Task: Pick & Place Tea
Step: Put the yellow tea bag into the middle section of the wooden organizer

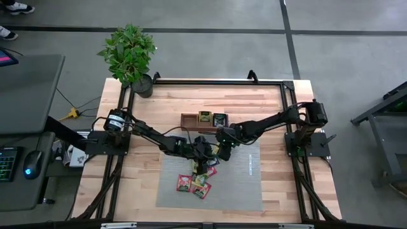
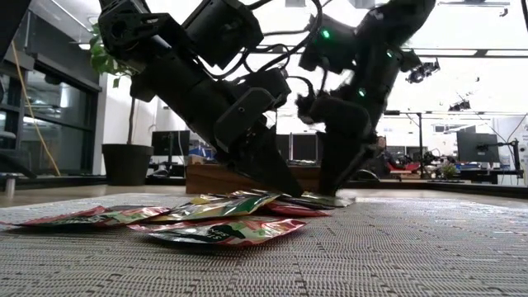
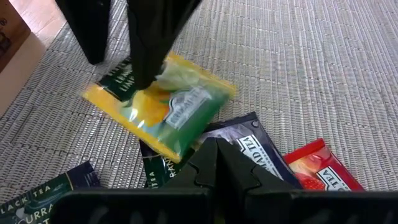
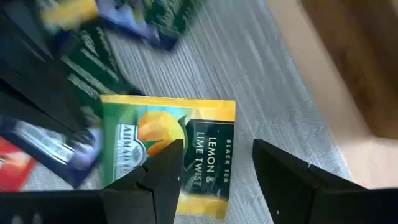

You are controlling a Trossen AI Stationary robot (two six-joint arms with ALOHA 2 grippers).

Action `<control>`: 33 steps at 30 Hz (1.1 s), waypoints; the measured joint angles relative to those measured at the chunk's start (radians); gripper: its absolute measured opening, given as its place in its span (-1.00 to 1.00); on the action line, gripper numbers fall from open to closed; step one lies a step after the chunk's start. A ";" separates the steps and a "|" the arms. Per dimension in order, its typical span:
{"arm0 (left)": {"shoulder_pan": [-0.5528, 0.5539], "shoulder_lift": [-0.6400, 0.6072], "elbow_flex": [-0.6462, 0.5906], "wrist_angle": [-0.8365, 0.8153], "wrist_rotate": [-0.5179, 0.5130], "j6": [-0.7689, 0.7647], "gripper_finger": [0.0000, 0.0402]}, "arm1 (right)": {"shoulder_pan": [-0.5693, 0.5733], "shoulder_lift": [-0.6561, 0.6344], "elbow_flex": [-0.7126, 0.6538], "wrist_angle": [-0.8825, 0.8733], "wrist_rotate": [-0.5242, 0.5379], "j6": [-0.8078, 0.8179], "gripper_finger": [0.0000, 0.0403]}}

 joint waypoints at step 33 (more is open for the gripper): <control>0.000 0.000 0.000 -0.020 0.006 -0.019 -1.00 | -0.001 -0.045 -0.108 0.122 -0.031 0.011 -0.99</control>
